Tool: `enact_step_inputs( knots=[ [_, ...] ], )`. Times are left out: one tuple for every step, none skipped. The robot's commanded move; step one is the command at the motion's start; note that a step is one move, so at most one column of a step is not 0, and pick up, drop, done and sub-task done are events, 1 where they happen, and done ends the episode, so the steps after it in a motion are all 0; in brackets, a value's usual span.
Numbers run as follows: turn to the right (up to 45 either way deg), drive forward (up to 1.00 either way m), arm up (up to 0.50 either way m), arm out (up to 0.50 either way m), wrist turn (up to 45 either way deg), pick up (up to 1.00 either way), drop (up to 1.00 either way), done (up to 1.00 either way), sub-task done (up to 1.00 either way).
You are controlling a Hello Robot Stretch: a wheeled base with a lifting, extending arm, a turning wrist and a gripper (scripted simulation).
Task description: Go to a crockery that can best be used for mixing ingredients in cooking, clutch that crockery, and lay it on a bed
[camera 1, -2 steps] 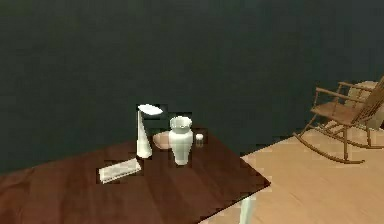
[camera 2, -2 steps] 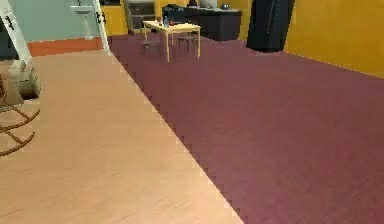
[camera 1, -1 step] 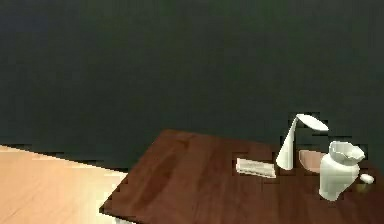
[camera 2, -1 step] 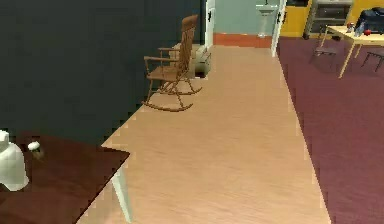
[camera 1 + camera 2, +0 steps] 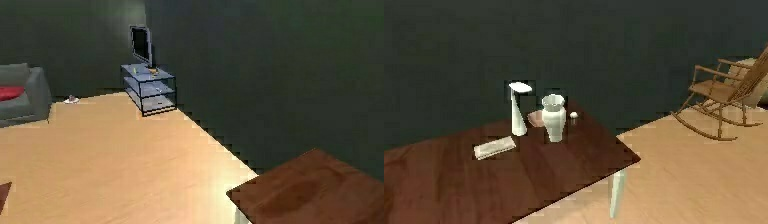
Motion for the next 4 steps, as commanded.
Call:
enact_step_inputs(
  knots=[
    [45.0, 0.0, 0.0, 0.0, 0.0, 0.0, 0.0, 0.0, 0.0],
    [45.0, 0.0, 0.0, 0.0, 0.0, 0.0, 0.0, 0.0, 0.0],
    [42.0, 0.0, 0.0, 0.0, 0.0, 0.0, 0.0, 0.0, 0.0],
    [0.0, 0.95, 0.0, 0.0, 0.0, 0.0, 0.0, 0.0, 0.0]
  ],
)
